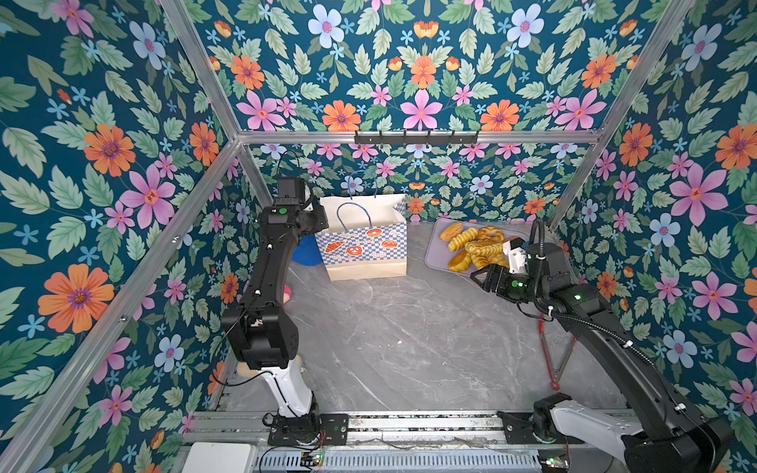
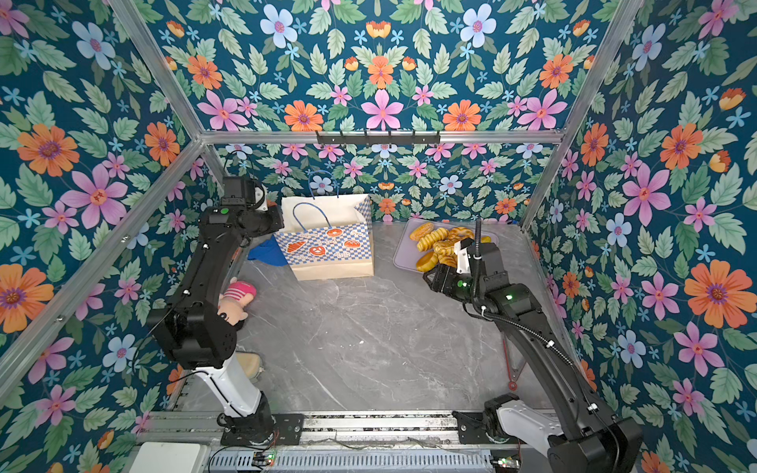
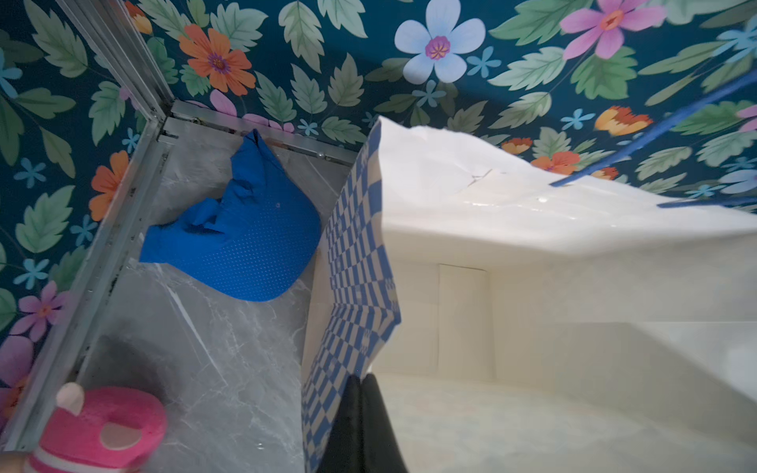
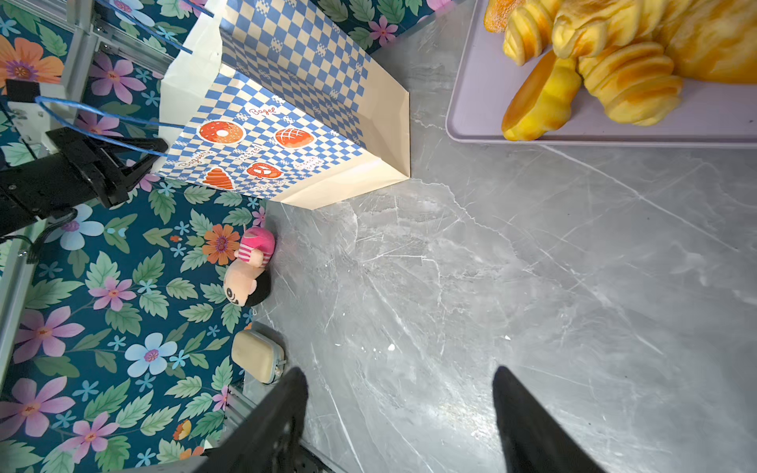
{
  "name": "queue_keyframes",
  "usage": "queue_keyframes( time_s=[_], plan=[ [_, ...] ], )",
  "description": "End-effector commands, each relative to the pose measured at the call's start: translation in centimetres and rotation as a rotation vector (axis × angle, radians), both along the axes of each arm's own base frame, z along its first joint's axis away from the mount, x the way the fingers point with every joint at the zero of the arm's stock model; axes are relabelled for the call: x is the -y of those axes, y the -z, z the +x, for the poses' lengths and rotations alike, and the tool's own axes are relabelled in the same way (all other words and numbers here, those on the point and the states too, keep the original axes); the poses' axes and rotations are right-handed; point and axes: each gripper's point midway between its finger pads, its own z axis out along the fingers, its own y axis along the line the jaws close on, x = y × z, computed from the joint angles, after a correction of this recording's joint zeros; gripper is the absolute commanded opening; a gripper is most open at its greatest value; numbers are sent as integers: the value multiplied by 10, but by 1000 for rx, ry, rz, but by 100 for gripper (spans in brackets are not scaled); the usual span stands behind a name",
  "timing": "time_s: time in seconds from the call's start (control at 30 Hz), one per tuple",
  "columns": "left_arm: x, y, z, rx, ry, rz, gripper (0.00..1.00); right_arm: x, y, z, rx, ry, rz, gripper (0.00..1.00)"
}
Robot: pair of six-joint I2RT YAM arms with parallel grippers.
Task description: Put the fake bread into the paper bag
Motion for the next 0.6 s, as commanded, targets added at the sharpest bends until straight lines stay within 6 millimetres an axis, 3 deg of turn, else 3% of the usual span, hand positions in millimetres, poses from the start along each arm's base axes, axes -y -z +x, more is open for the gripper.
queue_keyframes(
  time_s=[0.0,0.13,0.4,0.57],
  plan=[
    [7,1,-20,-14,-57,-106,0,-12,-7,6,19,-19,34,72],
    [7,1,-48,-4,-103,-171,0,-34,-5,11,23,-65,32,71],
    [17,-29,-88,57,-135,-324,0,-100,-2,24,20,-191,9,69],
    [27,-26,-117,65,-155,-451,0,-127,10,37,-20,-224,7,66]
  ],
)
